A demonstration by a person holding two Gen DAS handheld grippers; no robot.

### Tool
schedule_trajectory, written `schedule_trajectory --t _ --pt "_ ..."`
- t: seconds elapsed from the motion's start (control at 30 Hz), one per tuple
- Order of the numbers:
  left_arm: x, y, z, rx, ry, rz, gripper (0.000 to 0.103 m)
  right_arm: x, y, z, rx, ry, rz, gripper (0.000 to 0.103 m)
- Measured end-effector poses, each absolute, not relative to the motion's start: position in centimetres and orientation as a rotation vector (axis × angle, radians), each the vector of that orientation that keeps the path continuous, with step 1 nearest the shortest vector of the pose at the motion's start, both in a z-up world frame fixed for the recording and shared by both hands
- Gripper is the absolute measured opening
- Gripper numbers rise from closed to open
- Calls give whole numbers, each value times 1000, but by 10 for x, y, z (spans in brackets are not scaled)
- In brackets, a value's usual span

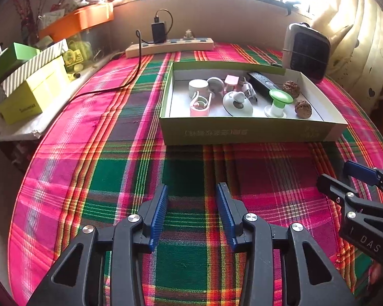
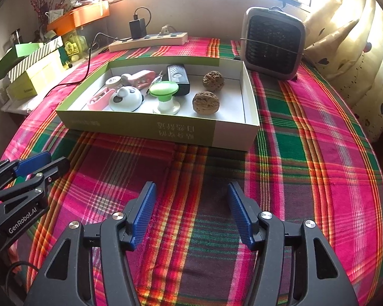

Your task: Organize objects

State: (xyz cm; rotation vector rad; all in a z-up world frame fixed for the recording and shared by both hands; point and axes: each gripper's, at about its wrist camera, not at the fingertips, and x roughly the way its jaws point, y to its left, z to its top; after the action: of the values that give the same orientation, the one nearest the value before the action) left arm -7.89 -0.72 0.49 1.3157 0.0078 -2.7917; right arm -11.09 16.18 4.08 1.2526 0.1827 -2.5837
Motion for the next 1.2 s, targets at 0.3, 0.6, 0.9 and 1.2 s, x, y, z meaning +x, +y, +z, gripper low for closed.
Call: schedule_trajectory --t 0.3,0.6,0.9,1.2 --pt "-79 -8 5 1317 23 -2793 40 -112 162 39 1264 187 -2583 70" --pt "-79 -11 4 1316 39 -2785 45 -113 160 39 1265 190 -2569 75" --pt "-79 -10 4 1316 40 -2785 45 -113 160 39 1266 191 -2570 75" --pt "-79 -10 4 1316 40 -2785 45 -112 160 38 1265 192 -2570 75"
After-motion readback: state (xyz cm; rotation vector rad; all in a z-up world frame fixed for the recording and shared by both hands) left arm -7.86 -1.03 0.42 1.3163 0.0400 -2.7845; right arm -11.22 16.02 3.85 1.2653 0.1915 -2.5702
